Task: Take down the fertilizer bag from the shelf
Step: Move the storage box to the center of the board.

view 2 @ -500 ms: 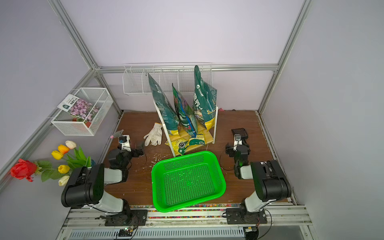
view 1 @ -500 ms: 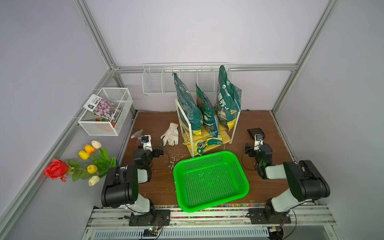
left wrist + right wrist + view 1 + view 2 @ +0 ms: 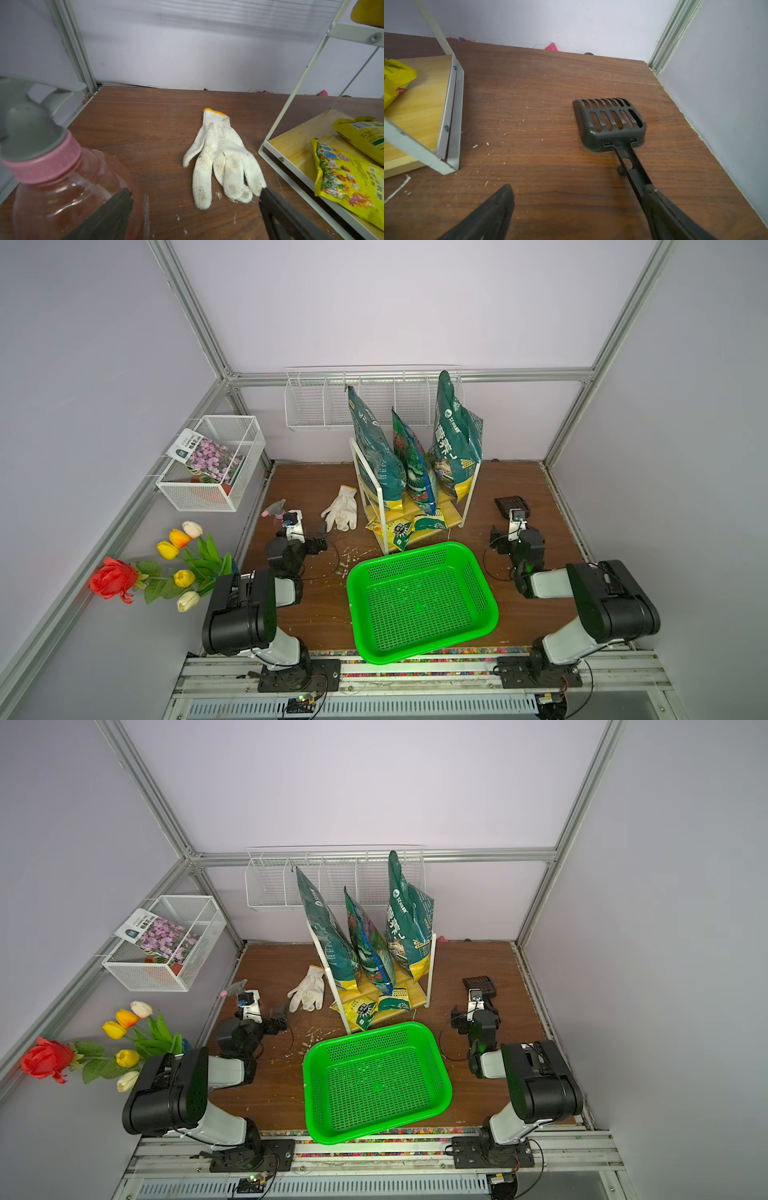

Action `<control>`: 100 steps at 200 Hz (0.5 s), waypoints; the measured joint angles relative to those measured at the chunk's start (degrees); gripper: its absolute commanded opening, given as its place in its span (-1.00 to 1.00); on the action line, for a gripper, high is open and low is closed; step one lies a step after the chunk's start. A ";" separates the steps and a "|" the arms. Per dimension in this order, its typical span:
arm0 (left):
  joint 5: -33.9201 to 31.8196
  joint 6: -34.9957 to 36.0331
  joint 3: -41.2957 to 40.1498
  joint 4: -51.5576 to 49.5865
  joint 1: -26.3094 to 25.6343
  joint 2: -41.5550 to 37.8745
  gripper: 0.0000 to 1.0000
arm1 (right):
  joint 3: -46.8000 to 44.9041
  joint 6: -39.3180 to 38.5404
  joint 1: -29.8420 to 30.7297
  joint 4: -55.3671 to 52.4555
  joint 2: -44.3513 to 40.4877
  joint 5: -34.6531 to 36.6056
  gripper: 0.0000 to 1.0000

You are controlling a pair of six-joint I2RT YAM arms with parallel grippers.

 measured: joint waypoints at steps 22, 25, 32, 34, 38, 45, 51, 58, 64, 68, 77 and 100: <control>0.00 0.00 0.00 0.00 0.00 0.00 1.00 | 0.00 0.00 0.00 0.00 0.00 -0.02 0.98; 0.00 0.00 0.00 0.00 0.00 0.00 1.00 | 0.00 0.00 0.00 0.00 0.00 -0.02 0.98; 0.00 0.00 0.00 0.00 0.00 0.00 1.00 | 0.00 0.00 0.00 0.00 0.00 -0.02 0.98; 0.00 0.00 0.00 0.00 0.00 0.00 1.00 | 0.00 0.00 0.00 0.00 0.00 -0.02 0.98; 0.00 0.00 0.00 0.00 0.00 0.00 1.00 | 0.00 0.00 0.00 0.00 0.00 -0.02 0.98; 0.00 0.00 0.00 0.00 0.00 0.00 1.00 | 0.00 0.00 0.00 0.00 0.00 -0.02 0.98; 0.00 0.00 0.00 -0.02 0.00 0.00 1.00 | 0.00 0.02 0.00 -0.02 0.00 -0.07 0.98; 0.00 0.00 0.00 0.00 0.00 0.00 1.00 | 0.04 0.11 -0.15 -0.07 0.00 -0.55 0.98; 0.00 0.00 0.00 0.00 0.00 0.00 1.00 | 0.11 0.28 -0.46 -0.15 0.00 -1.09 0.98; 0.00 0.00 0.00 0.00 0.00 0.00 1.00 | 0.17 0.44 -0.68 -0.26 0.00 -1.40 0.99; 0.00 0.00 0.00 -0.02 0.00 0.00 1.00 | 0.28 0.70 -1.27 -0.35 0.00 -1.97 0.98; -0.92 -0.17 0.00 -0.28 0.00 -0.13 1.00 | 0.35 1.11 -2.03 -0.42 0.00 -2.99 0.96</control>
